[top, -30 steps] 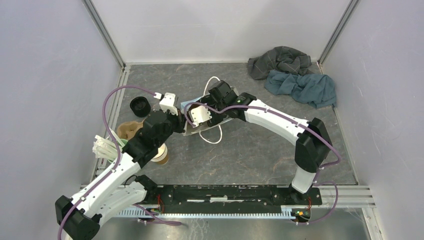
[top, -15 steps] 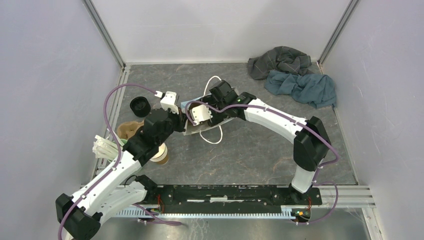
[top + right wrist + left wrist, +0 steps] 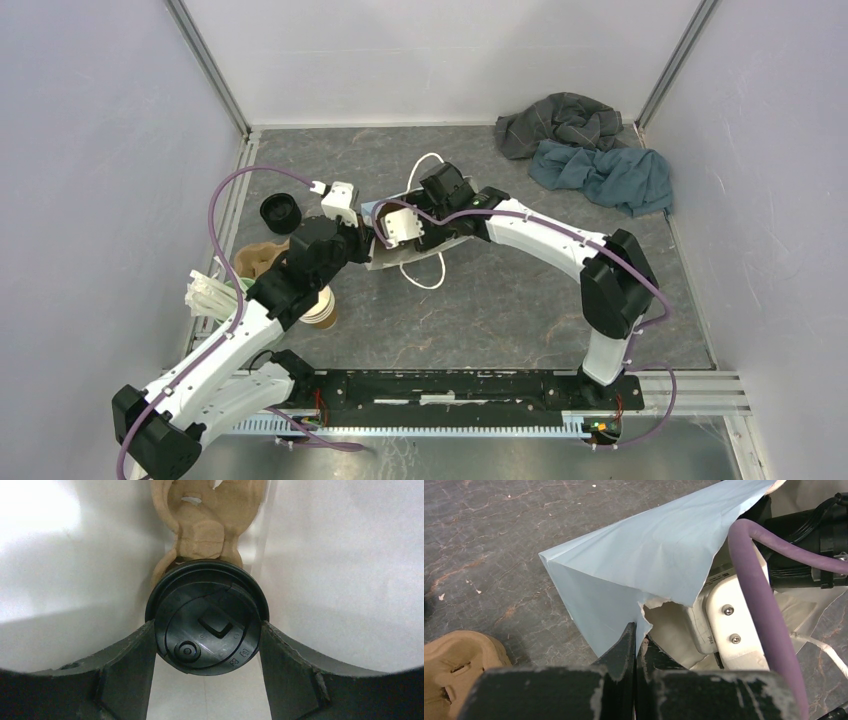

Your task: Pack the takeout coffee

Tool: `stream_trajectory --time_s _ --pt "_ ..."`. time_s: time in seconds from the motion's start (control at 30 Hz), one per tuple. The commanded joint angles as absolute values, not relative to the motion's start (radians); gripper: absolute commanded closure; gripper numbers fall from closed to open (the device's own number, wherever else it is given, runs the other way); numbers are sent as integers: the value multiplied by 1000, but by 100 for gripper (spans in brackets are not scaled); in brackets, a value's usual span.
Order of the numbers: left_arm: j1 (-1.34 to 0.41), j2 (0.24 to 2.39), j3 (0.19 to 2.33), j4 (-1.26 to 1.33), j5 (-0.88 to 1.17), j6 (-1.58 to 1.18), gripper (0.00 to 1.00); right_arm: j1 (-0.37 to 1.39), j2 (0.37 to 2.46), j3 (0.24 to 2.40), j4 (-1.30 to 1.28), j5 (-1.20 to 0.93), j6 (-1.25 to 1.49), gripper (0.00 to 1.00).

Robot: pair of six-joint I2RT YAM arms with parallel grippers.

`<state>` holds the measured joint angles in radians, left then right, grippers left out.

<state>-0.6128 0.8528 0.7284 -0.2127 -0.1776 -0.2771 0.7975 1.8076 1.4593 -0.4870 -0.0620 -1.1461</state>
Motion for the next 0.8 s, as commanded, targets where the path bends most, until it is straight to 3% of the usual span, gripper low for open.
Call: stream_trajectory --time_s 0.0,0.3,0.77 --pt "-615 855 772 -230 -174 -261 98 792 1827 1459 -464 -102 -1104 100" --pt "-616 854 758 -224 -193 -258 98 803 1744 1522 -495 -94 -971 100" --pt "-615 858 751 -210 -187 -255 98 840 1687 1515 -654 -200 -986 100"
